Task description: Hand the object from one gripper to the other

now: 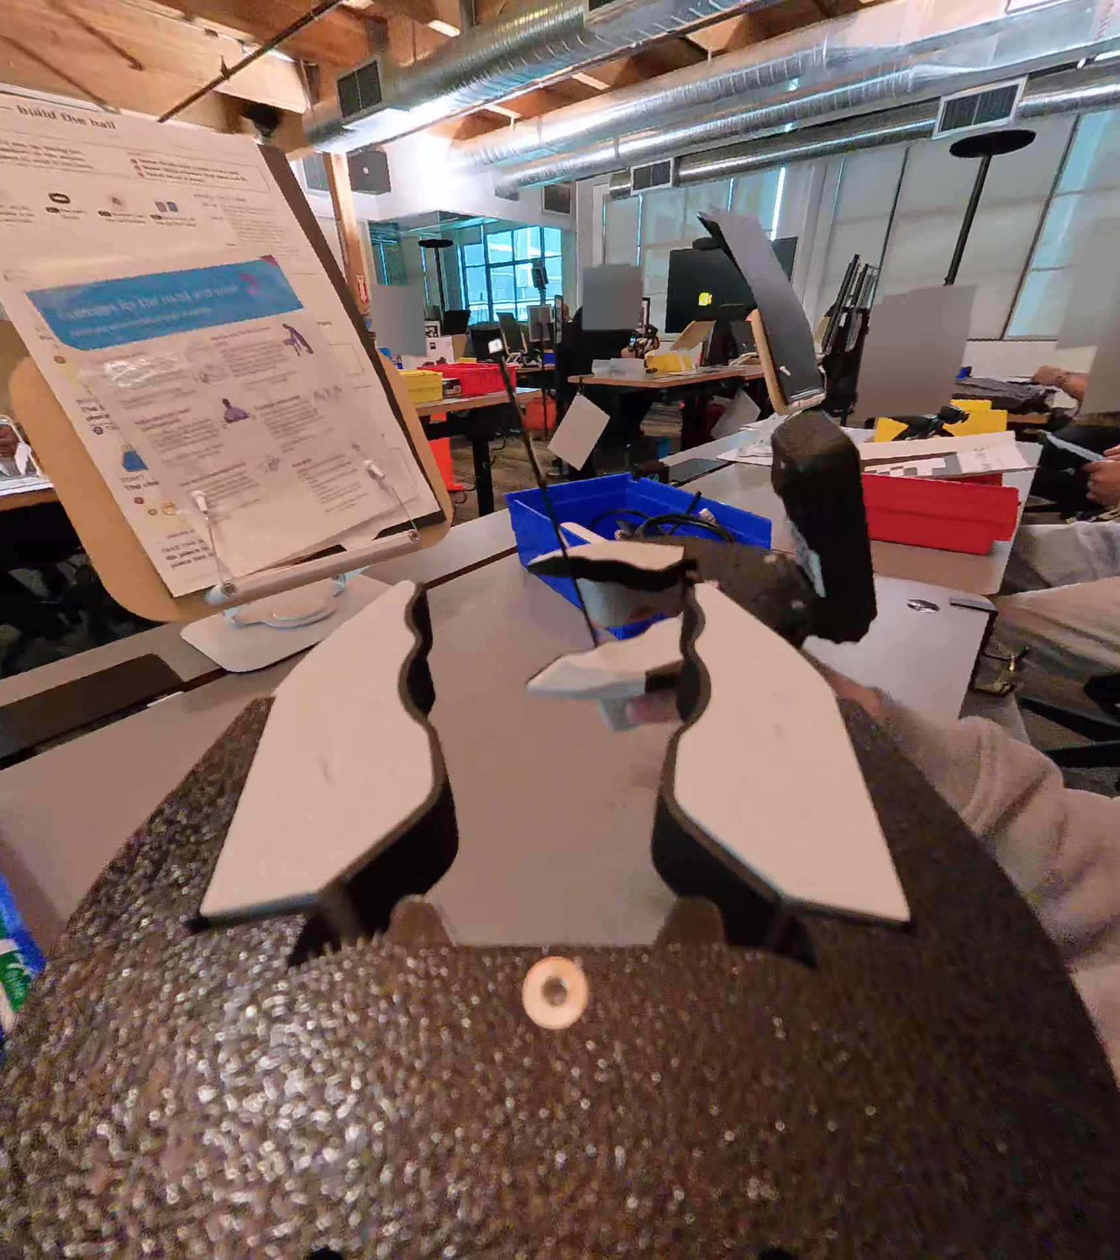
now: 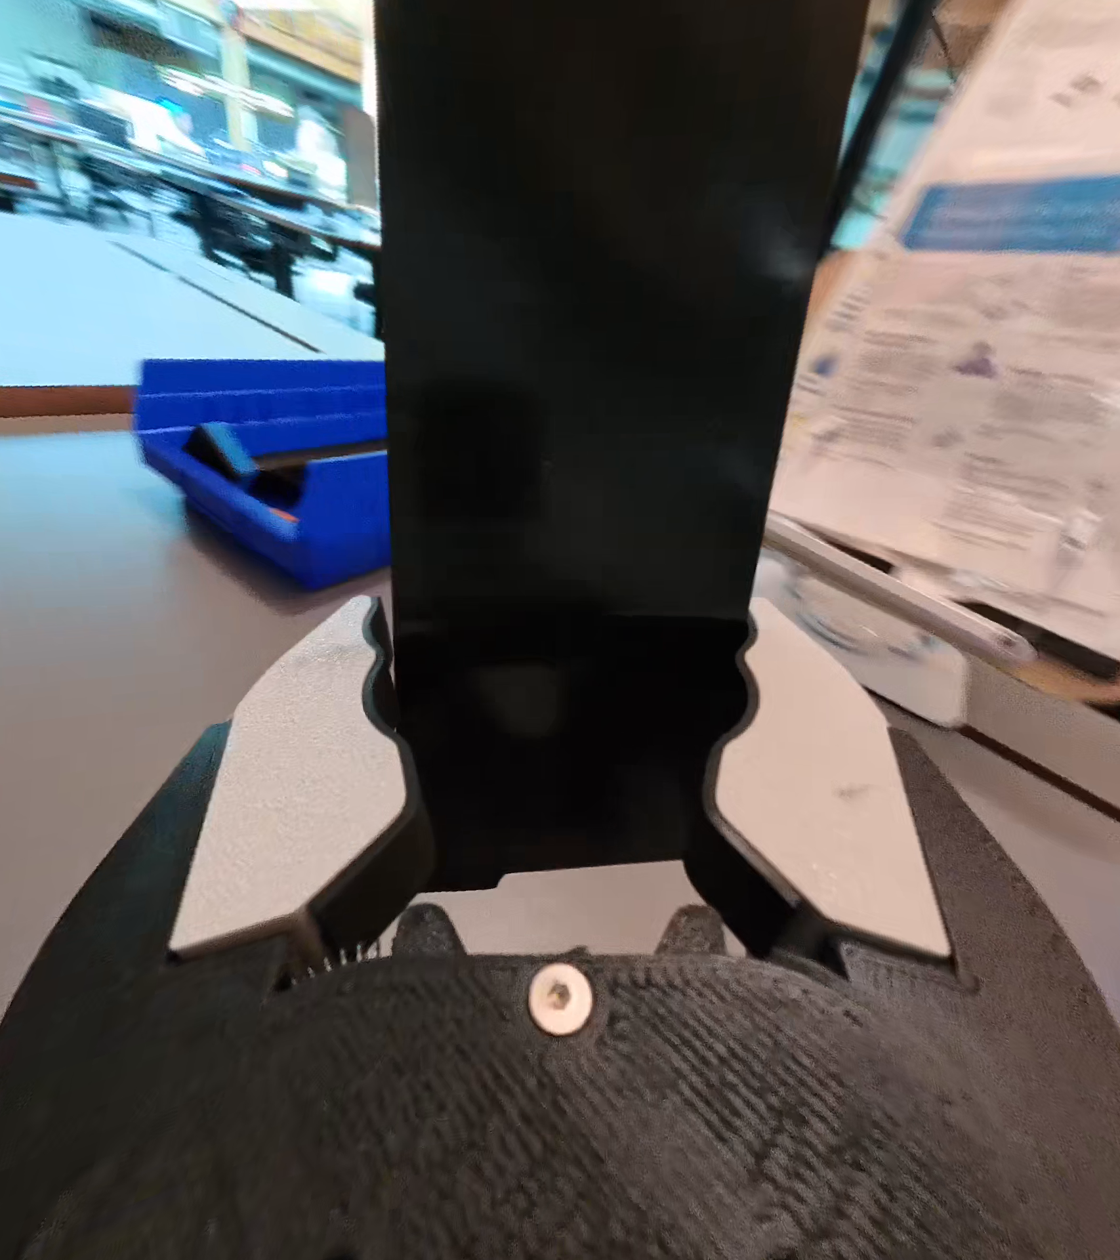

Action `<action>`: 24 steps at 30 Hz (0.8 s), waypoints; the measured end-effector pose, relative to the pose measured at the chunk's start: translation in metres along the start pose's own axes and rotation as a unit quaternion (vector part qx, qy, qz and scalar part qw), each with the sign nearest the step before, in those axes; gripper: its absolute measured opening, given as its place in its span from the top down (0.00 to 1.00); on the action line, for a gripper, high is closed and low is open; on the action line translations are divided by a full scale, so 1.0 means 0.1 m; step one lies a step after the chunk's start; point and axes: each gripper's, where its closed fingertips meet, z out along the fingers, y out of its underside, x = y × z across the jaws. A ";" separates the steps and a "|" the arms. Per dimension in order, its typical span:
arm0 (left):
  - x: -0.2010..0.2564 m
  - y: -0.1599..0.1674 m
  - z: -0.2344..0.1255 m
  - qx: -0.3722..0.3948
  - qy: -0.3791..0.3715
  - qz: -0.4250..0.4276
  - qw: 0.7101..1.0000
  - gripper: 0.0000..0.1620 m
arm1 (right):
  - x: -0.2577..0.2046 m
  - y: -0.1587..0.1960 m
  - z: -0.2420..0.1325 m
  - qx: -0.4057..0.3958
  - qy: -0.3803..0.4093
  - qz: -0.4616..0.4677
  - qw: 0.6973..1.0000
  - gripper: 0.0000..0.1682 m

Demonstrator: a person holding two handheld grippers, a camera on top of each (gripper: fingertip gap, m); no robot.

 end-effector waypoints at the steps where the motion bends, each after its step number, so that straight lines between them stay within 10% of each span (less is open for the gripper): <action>1: -0.04 0.00 -0.02 0.000 -0.003 0.001 1.000 0.58 | 0.23 -0.01 -0.09 -0.016 0.023 0.015 0.999 0.43; 11: -0.43 0.07 -0.14 0.002 -0.018 -0.057 0.998 0.64 | 2.78 0.59 -1.20 -0.180 0.267 0.192 0.927 0.43; 16: -0.59 0.06 -0.26 0.011 -0.032 -0.073 0.997 0.66 | 3.08 1.34 -1.26 -0.293 0.269 0.213 0.892 0.44; 19: -0.68 0.06 -0.33 0.013 -0.038 -0.085 0.996 0.67 | 3.12 1.42 -1.25 -0.265 0.281 0.201 0.900 0.69; 24: -0.84 0.04 -0.49 0.019 -0.063 -0.085 0.994 0.66 | 2.92 1.30 -1.26 -0.276 0.270 0.144 0.911 0.54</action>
